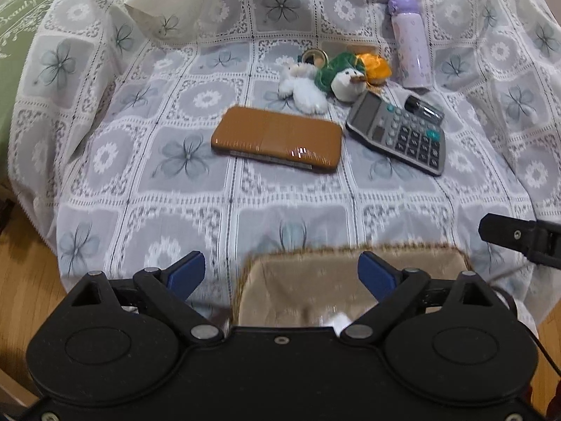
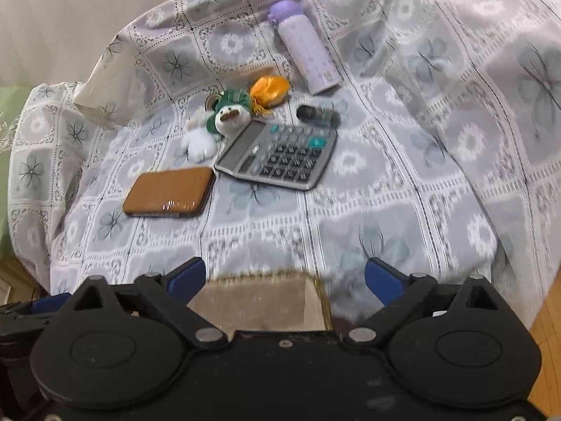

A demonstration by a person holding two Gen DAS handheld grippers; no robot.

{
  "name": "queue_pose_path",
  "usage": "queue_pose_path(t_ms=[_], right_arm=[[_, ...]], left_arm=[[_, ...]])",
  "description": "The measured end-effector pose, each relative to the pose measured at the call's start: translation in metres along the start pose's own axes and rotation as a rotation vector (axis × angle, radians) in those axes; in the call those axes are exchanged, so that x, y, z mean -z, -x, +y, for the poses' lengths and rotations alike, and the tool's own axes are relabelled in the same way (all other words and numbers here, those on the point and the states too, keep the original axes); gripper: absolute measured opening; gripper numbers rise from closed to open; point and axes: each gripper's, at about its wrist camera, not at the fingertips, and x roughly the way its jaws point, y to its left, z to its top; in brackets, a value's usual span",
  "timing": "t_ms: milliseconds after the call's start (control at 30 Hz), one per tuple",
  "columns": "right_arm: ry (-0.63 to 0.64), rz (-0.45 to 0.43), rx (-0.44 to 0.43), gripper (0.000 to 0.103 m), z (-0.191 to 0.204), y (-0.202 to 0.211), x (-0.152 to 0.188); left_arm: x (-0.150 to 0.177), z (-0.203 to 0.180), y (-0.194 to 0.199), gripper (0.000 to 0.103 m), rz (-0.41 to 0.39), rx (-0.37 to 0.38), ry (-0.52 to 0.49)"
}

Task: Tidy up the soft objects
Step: 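Lift both tools from the basket toward the plush toys, then grasp the green-hatted plush doll with the right tool while the left tool approaches the white teddy bear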

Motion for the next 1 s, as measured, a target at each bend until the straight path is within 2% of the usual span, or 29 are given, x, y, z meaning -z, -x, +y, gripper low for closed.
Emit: queue_pose_path(t_ms=[367,833,1000], right_arm=[[0.069,0.014,-0.036,0.101,0.021,-0.064,-0.074],[0.197,-0.03,-0.008,0.1,0.055,-0.164,-0.18],[0.225,-0.001,-0.021,0.1,0.064,-0.197,-0.196]], left_arm=[[-0.061,0.007,-0.045,0.092,-0.026,-0.013,-0.01],[-0.142,0.009,-0.112,0.092,-0.039,0.001,-0.05],[-0.161,0.011,-0.133,0.092,-0.024,0.013,-0.057]])
